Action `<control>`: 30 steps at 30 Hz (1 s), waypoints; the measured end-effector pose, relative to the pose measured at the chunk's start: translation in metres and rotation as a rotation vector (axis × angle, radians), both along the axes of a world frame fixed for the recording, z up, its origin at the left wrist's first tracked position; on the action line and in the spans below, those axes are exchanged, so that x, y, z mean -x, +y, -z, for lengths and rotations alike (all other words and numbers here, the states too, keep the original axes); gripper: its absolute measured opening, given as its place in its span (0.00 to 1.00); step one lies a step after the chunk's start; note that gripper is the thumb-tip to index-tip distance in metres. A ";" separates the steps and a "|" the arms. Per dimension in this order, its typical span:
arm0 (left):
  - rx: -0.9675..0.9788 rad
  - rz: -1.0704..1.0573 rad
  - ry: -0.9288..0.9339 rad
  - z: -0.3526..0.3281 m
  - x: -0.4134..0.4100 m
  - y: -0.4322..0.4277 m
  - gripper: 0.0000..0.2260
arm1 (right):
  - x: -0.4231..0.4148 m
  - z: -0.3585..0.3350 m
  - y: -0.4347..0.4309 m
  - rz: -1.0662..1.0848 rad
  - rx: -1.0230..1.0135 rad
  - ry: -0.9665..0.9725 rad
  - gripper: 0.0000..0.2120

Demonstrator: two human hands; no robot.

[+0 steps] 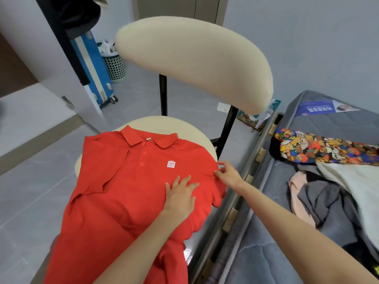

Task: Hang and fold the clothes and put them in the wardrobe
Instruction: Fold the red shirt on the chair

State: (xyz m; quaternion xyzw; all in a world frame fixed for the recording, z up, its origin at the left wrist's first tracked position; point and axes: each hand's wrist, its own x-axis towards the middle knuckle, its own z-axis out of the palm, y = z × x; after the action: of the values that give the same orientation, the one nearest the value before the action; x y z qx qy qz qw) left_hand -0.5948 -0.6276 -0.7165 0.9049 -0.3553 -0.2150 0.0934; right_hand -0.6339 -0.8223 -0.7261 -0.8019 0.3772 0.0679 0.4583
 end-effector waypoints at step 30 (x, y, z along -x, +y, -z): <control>0.373 -0.346 -0.024 -0.009 0.057 -0.048 0.52 | 0.005 -0.101 -0.015 0.113 -0.804 -0.211 0.10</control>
State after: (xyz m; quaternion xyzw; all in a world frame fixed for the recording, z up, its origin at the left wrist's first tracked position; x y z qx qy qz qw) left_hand -0.6519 -0.6758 -0.7070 0.9218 -0.2298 -0.1159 0.2899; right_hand -0.6388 -0.8371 -0.6251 -0.5400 0.3149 0.1018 0.7739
